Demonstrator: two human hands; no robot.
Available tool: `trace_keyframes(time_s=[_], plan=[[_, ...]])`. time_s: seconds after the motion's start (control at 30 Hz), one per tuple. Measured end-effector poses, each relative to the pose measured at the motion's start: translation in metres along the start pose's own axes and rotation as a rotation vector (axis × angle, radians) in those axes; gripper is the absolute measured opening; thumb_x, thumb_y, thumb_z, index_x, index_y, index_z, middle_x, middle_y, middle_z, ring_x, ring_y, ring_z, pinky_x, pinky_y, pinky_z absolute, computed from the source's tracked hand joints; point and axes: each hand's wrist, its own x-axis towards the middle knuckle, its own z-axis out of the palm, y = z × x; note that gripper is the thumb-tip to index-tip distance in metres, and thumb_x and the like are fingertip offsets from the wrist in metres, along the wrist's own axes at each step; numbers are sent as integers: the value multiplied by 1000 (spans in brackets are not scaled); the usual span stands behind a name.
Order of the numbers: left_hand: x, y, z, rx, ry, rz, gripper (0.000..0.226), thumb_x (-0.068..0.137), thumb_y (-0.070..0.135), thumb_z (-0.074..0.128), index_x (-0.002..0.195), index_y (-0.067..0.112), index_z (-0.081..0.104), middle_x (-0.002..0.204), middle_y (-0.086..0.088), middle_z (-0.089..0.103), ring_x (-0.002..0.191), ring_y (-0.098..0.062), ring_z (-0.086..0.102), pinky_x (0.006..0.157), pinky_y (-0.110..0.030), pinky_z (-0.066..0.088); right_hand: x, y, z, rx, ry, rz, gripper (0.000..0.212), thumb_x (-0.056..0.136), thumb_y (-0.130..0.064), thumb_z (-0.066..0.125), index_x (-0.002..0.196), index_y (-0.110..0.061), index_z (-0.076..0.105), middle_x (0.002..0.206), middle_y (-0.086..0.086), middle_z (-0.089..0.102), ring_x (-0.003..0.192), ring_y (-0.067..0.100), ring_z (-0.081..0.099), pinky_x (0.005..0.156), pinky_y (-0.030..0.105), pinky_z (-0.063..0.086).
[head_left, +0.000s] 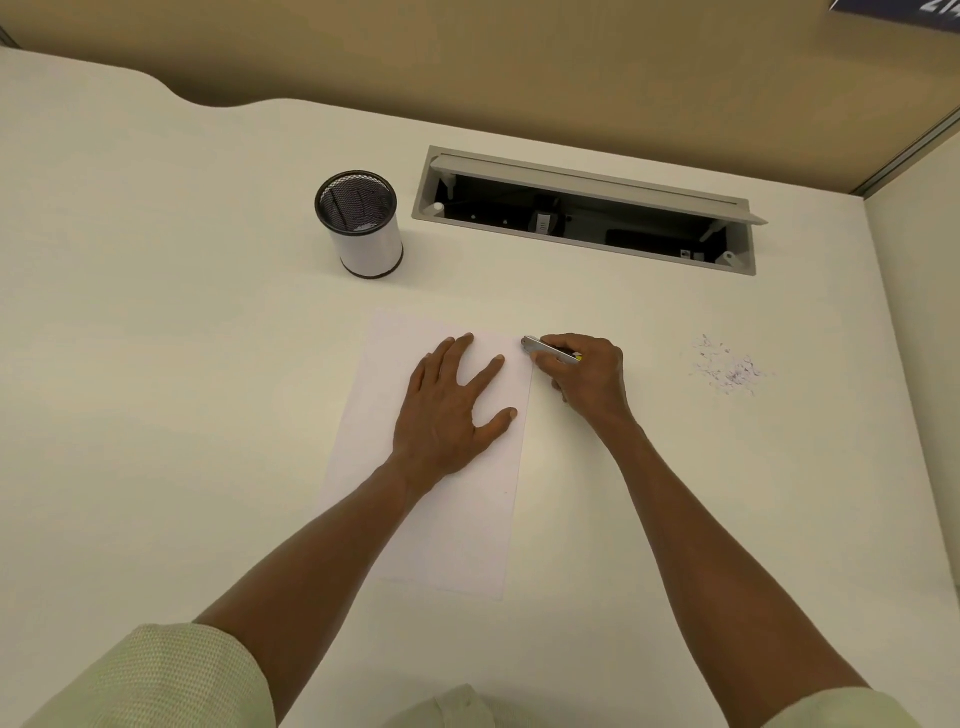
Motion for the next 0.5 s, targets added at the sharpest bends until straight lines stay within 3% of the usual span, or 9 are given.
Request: trace_keyframes(time_s=[0.17,0.3,0.5], plan=[[0,1,-1,-3,3,2,67,92,69,41,150,35,44,163,-7,29,150,-30,25,122,-45,23,10,-9,-9,23,-57,110,18,77,-30,79,89,-17,78,55,-8,63,41,13,52,43,20,40],[-1,1,-2,-8,-7,-3,67,92,70,40,150,36,43,163,-7,29,151,-29,24,123,-44,21,22,-14,-17,75,-149,185,16,77,-25,79,85,-10,78,70,5,67,46,16,52,43,23,39],[0,2,-3,-10,-12,-11,67,92,70,42,150,36,44,163,-6,28,151,-29,24,123,-43,20,31,-15,-20,197,-98,341,30,73,-24,81,87,1,75,75,10,67,48,16,49,42,22,35]])
